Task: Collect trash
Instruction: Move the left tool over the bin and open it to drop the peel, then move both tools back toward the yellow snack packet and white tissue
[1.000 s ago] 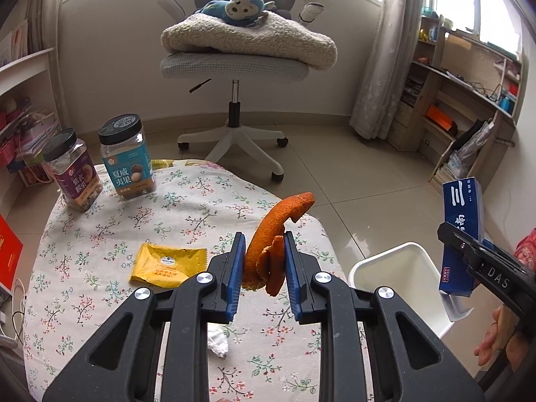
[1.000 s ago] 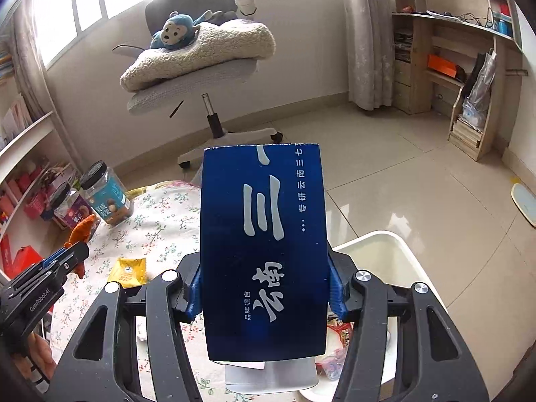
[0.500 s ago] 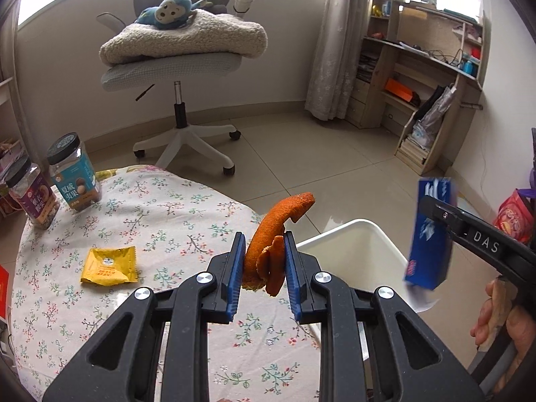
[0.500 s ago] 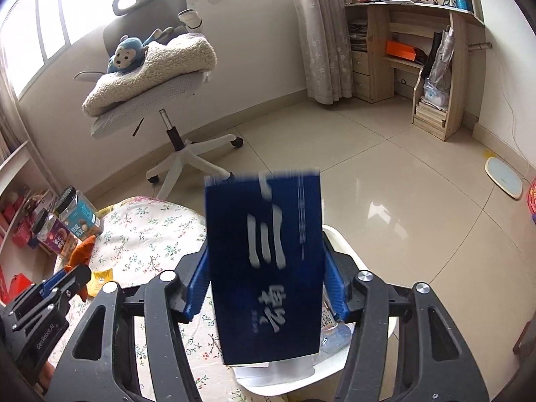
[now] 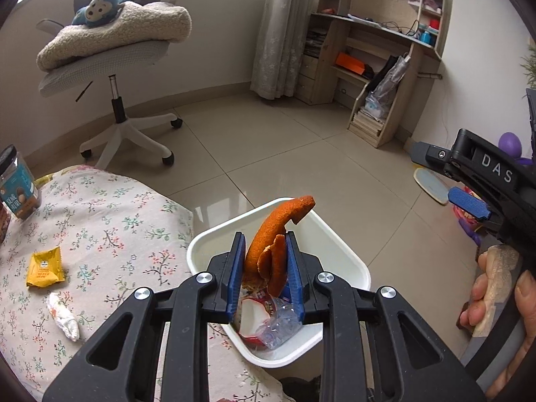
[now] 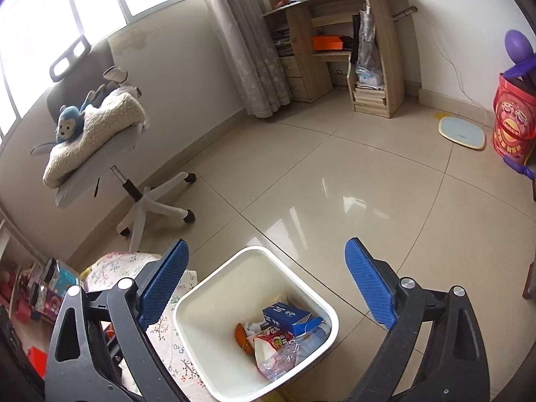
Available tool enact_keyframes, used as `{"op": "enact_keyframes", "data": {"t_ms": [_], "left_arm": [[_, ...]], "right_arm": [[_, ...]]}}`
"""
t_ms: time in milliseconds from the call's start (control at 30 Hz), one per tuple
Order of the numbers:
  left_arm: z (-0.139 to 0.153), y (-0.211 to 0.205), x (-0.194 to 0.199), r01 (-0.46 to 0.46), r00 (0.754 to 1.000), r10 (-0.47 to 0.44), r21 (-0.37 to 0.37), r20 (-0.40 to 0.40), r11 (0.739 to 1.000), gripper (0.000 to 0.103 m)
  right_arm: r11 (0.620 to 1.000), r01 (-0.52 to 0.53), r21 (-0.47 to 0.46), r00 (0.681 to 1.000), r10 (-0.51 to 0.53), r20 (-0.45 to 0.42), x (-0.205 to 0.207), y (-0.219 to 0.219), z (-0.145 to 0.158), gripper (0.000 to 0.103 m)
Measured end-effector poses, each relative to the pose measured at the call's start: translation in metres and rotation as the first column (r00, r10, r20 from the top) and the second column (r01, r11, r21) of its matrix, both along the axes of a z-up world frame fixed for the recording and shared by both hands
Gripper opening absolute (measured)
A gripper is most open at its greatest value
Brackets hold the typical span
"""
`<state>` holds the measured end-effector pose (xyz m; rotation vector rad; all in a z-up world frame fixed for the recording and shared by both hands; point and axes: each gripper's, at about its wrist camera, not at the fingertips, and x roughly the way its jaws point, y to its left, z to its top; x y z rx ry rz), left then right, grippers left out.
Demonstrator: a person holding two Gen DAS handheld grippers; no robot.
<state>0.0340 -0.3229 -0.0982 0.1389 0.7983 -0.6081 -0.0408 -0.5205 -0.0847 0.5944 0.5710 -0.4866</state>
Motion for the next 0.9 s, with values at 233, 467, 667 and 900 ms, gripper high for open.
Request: {"op": "enact_keyframes", "data": {"t_ms": [233, 467, 667, 900], "left_arm": [[-0.002, 0.000, 0.003, 0.006, 0.999, -0.006, -0.008, -0.035, 1.000, 0.055], [-0.002, 0.034, 0.008, -0.058, 0.998, 0.057, 0.064, 0.031, 0.996, 0.061], [-0.009, 0.072, 0.019, -0.142, 0.989, 0.138, 0.095, 0.045, 0.985, 0.064], [-0.016, 0.119, 0.033, -0.238, 0.971, 0.237, 0.108, 0.022, 0.965, 0.065]], "right_arm": [[1.000, 0.023, 0.021, 1.000, -0.023, -0.007, -0.004, -0.004, -0.003, 0.092], [0.997, -0.031, -0.064, 0.999, 0.028, -0.047, 0.009, 0.023, 0.001, 0.096], [0.987, -0.110, -0.119, 0.989, 0.097, -0.111, 0.030, 0.054, -0.002, 0.096], [0.968, -0.208, -0.139, 0.970, 0.186, -0.153, 0.059, 0.095, -0.003, 0.096]]}}
